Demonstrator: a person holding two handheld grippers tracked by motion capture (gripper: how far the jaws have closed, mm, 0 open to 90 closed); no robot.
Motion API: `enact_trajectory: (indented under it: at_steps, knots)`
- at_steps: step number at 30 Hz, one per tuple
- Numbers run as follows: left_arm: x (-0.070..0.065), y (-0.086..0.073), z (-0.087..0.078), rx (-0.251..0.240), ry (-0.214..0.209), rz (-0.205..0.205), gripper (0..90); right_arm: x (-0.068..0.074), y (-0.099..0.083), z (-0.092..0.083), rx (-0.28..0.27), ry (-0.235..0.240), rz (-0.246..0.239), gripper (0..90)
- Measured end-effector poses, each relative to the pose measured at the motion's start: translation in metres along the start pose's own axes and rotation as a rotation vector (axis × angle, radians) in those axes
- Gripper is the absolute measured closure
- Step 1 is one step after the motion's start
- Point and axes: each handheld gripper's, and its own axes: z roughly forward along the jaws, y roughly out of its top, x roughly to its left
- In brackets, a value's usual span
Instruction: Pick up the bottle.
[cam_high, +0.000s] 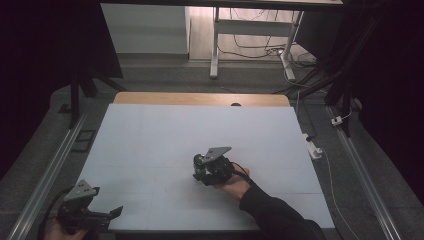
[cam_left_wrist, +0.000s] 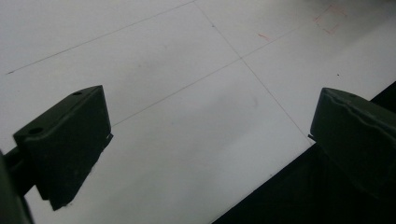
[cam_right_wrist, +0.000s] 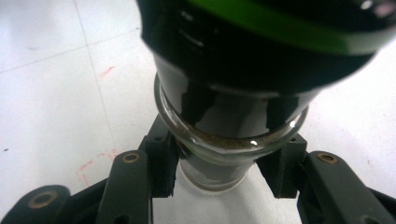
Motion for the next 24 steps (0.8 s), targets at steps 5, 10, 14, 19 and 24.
enact_trajectory:
  at_steps: [5, 10, 14, 19, 24]
  knots:
    - [0.0, 0.0, 0.0, 0.0, 0.0, 0.0, 0.0, 0.001, 0.005, -0.009, -0.004, -0.004, -0.016, 52.9]
    - [0.0, 0.0, 0.0, 0.001, 0.0, 0.0, 0.0, 0.003, 0.012, -0.018, -0.006, -0.016, -0.031, 52.9]
    - [0.0, 0.0, 0.0, 0.001, -0.001, 0.0, 0.0, 0.003, 0.016, -0.024, -0.008, -0.011, -0.014, 52.8]
    - [0.0, 0.0, 0.0, 0.0, 0.0, 0.001, 0.0, 0.002, 0.02, -0.032, 0.006, -0.002, 0.014, 52.8]
    - [-0.001, 0.0, 0.0, -0.001, 0.0, 0.003, 0.0, 0.002, 0.024, -0.039, 0.006, -0.003, 0.014, 52.8]
